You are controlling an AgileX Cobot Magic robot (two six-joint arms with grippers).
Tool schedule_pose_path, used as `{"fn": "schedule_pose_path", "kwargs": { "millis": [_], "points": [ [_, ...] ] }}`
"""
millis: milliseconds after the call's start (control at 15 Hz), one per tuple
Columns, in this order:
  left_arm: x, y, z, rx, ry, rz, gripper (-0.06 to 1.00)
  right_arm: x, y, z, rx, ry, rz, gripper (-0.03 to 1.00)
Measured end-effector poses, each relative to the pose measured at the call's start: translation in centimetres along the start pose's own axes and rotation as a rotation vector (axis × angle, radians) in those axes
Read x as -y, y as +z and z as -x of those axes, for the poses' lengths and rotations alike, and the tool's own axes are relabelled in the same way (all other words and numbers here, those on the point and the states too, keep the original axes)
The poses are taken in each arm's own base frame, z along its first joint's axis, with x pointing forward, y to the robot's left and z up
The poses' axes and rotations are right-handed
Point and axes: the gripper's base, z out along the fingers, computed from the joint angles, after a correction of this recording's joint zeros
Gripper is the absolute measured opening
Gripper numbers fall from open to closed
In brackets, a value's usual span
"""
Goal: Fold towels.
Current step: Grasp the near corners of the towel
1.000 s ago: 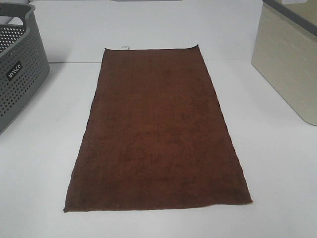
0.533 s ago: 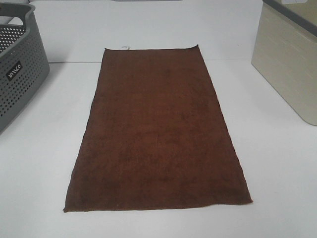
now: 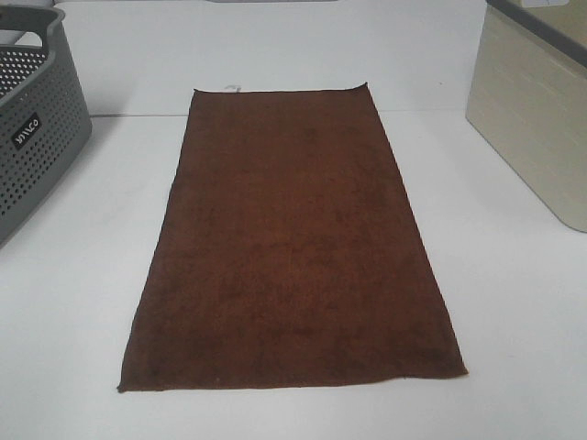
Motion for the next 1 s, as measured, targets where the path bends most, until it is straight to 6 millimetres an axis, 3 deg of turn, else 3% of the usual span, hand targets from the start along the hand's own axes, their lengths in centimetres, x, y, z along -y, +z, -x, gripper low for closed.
{"fn": "schedule_pose_path", "kwargs": {
  "millis": [1000],
  "points": [
    [-0.13, -0.21, 0.61, 0.052, -0.013, 0.014, 0.59, 0.05, 0.07, 0.24, 0.005, 0.012, -0.003, 0.76]
  ]
}}
